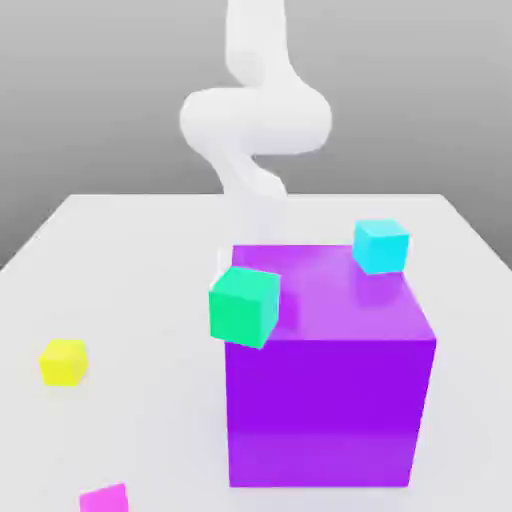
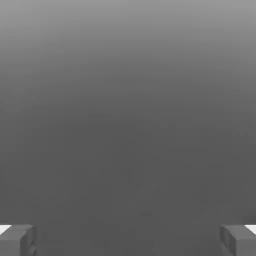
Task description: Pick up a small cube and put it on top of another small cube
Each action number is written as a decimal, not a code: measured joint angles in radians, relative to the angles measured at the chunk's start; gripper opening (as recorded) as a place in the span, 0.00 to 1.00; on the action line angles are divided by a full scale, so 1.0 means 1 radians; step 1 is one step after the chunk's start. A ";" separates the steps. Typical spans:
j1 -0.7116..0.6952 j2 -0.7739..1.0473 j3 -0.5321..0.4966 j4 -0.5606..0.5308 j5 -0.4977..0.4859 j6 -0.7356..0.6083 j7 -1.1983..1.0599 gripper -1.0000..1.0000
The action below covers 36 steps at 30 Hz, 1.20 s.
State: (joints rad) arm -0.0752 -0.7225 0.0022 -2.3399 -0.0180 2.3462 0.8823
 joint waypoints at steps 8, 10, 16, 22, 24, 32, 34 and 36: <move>-0.224 0.251 -0.024 -0.129 -0.062 0.149 0.270 0.50; -0.275 0.313 -0.037 -0.161 -0.074 0.186 0.333 0.50; -0.413 0.497 -0.092 -0.256 -0.093 0.296 0.511 0.50; -0.529 0.680 -0.174 -0.352 -0.045 0.409 0.642 0.50; -0.583 0.741 -0.186 -0.384 0.004 0.447 0.661 0.50; -0.671 1.019 -0.080 -0.370 0.183 0.658 0.580 0.00; -0.671 1.019 -0.080 -0.370 0.183 0.658 0.581 0.00; -0.671 1.019 -0.080 -0.370 0.182 0.659 0.582 0.00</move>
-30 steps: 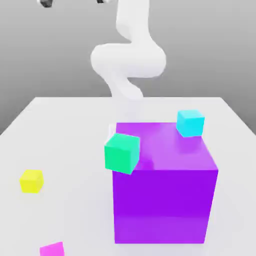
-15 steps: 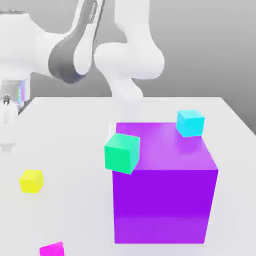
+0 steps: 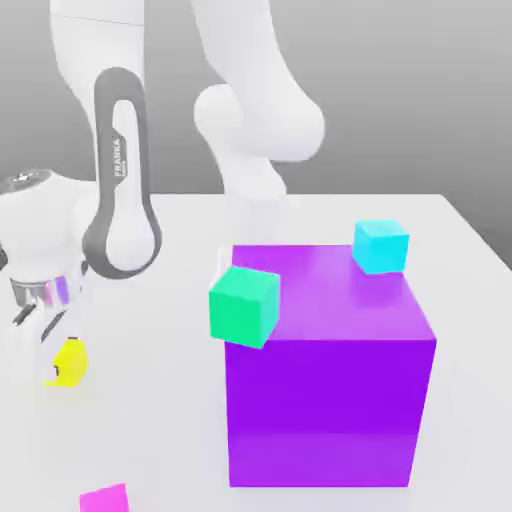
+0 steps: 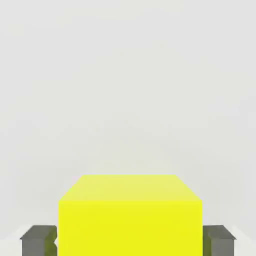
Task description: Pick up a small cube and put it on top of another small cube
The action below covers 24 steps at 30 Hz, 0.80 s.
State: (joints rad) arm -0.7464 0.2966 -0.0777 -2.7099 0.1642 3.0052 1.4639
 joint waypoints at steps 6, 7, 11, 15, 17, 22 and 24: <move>0.017 -0.079 -0.027 -0.015 -0.042 -0.063 0.033 0.00; 0.024 -0.113 -0.039 -0.022 -0.062 -0.090 0.048 0.00; 0.066 -0.240 -0.039 -0.015 -0.148 -0.223 0.114 0.00; 0.171 -0.333 0.011 0.065 -0.180 -0.393 0.152 0.00; 0.221 -0.377 0.038 0.108 -0.180 -0.480 0.161 0.00; 0.320 -0.486 0.129 0.215 -0.155 -0.696 0.164 0.00; 0.365 -0.530 0.169 0.259 -0.139 -0.783 0.162 0.00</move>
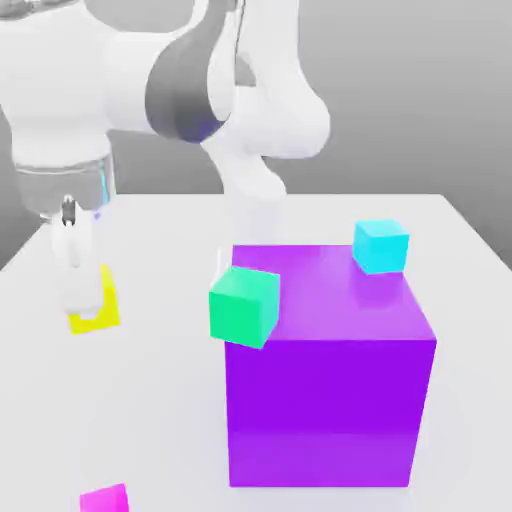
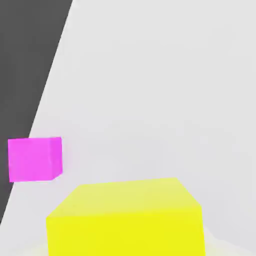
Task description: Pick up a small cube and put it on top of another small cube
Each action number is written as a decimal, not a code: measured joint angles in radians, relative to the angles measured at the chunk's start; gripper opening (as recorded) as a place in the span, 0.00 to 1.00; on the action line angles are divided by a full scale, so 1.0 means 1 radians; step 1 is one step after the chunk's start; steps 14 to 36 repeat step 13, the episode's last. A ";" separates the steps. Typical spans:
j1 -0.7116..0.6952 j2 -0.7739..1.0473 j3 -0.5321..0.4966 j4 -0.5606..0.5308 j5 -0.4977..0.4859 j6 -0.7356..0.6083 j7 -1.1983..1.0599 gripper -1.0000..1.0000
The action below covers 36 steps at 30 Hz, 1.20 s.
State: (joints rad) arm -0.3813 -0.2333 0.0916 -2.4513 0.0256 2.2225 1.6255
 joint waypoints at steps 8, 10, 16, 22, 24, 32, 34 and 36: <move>0.127 -0.088 0.118 0.053 0.054 -0.138 -0.012 0.00; 0.128 -0.068 0.125 0.013 0.055 -0.078 -0.010 1.00; 0.128 -0.068 0.125 0.013 0.055 -0.078 -0.010 1.00; 0.128 -0.068 0.125 0.013 0.055 -0.078 -0.010 1.00; 0.128 -0.068 0.125 0.013 0.055 -0.078 -0.010 1.00; 0.128 -0.068 0.125 0.013 0.055 -0.078 -0.010 1.00; 0.128 -0.068 0.125 0.013 0.055 -0.078 -0.010 1.00; 0.128 -0.068 0.125 0.013 0.055 -0.078 -0.010 1.00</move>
